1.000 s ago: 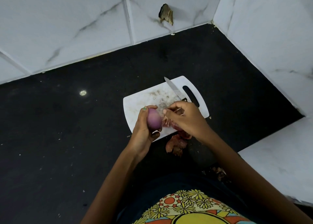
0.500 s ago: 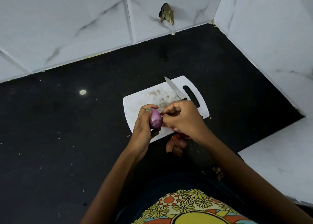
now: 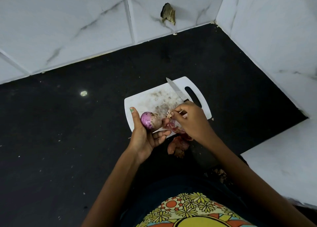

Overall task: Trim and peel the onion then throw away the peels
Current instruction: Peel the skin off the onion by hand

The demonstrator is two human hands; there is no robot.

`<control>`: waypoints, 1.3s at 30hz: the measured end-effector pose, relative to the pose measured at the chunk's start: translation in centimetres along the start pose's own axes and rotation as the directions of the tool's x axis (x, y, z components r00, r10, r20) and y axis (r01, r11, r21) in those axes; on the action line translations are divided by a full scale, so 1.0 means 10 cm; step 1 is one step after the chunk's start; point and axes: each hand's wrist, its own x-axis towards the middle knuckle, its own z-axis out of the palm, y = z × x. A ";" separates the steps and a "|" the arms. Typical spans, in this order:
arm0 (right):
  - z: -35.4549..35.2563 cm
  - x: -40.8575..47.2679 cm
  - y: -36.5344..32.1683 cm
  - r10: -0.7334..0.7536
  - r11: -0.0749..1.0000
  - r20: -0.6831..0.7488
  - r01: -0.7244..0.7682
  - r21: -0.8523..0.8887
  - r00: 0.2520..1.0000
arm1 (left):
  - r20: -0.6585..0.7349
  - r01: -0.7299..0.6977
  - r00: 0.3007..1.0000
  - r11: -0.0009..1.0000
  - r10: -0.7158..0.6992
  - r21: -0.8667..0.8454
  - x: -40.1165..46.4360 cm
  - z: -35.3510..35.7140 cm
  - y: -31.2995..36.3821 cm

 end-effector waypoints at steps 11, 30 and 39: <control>-0.07 -0.12 -0.33 -0.104 0.947 0.196 0.036 0.318 0.975 | 0.033 0.014 0.999 0.964 -0.024 0.267 0.00 -0.04 0.03; -0.11 -0.09 -0.36 0.003 0.928 0.162 -0.063 0.366 0.987 | 0.054 -0.212 0.975 0.826 0.216 0.523 -0.03 0.03 0.00; -0.13 -0.06 -0.33 0.057 0.876 0.128 -0.111 0.470 0.990 | 0.022 -0.171 0.984 0.902 0.176 0.397 0.02 -0.01 -0.01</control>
